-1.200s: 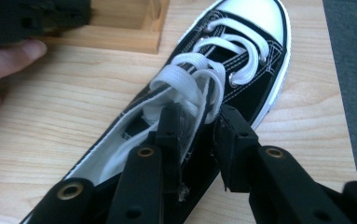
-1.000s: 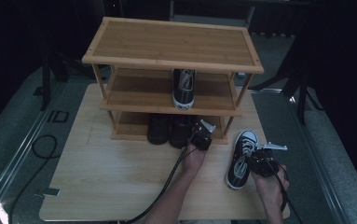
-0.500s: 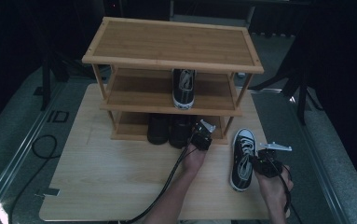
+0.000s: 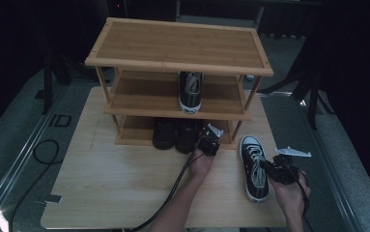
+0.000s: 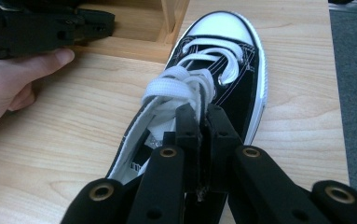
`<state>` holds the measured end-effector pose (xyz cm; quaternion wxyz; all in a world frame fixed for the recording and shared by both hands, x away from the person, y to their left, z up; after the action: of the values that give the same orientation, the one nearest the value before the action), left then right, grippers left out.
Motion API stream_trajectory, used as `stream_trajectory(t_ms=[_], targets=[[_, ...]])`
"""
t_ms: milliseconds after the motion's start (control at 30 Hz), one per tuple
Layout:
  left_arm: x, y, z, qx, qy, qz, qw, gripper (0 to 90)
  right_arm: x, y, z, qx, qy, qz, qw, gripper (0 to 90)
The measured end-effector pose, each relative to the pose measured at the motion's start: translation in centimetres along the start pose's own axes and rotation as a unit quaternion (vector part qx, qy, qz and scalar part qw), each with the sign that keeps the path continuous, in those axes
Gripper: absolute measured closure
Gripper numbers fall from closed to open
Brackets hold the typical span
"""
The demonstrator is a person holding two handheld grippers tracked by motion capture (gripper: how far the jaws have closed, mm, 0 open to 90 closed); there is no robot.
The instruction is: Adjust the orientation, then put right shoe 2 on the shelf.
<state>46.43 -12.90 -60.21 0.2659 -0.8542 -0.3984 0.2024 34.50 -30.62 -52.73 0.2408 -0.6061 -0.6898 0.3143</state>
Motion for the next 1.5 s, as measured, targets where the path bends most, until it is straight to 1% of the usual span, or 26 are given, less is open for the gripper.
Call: stream_trajectory(t_ms=[67,133,167,333,533,633,867,900,1033,1333,1500], targets=[[0.0,0.0,0.0,-0.001,0.000,0.000,1.0000,89.7,-0.1,-0.4,0.0,-0.006,-0.007,-0.011,0.9999,86.3],[0.0,0.0,0.0,0.000,0.000,0.000,1.0000,89.6,-0.2,-0.5,0.0,-0.007,-0.008,-0.015,0.9998,86.3],[0.0,0.0,0.0,0.000,0.000,0.000,1.0000,89.7,-0.4,-1.0,-0.1,-0.013,-0.018,-0.027,0.9994,86.3],[0.0,0.0,0.0,0.001,0.000,0.000,1.0000,89.7,-0.9,-2.1,-0.4,-0.025,-0.035,-0.053,0.9977,86.4],[0.0,0.0,0.0,0.000,0.000,0.000,1.0000,89.7,-0.9,-3.1,-0.9,-0.035,-0.067,-0.071,0.9946,86.3],[0.0,0.0,0.0,0.001,0.001,-0.001,1.0000,89.7,-0.8,-3.6,-1.1,-0.039,-0.079,-0.076,0.9932,86.3],[0.0,0.0,0.0,0.000,0.000,-0.001,1.0000,89.7,-0.7,-4.9,-1.3,-0.047,-0.098,-0.095,0.9895,86.3],[0.0,0.0,0.0,0.000,0.000,-0.001,1.0000,89.6,-0.7,-4.9,-1.3,-0.047,-0.098,-0.095,0.9895,86.3],[0.0,0.0,0.0,0.000,0.000,0.000,1.0000,89.7,-0.8,-5.5,-1.6,-0.054,-0.107,-0.101,0.9877,86.3],[0.0,0.0,0.0,0.000,0.000,-0.001,1.0000,89.6,-0.8,-6.5,-2.0,-0.060,-0.117,-0.122,0.9837,86.3],[0.0,0.0,0.0,0.000,0.000,0.000,1.0000,89.7,-0.8,-6.8,-2.2,-0.062,-0.125,-0.125,0.9823,86.3]])
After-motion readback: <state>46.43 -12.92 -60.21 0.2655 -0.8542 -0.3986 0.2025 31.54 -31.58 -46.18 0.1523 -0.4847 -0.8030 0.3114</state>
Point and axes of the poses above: each handheld gripper's, and its own axes: y roughly forward along the jaws, z roughly out of its underside, x roughly to its left, the point moved 7 cm from there along y, roughly forward along the jaws, and after that the axes turned 10 degrees about z, right-handed, at the moved point
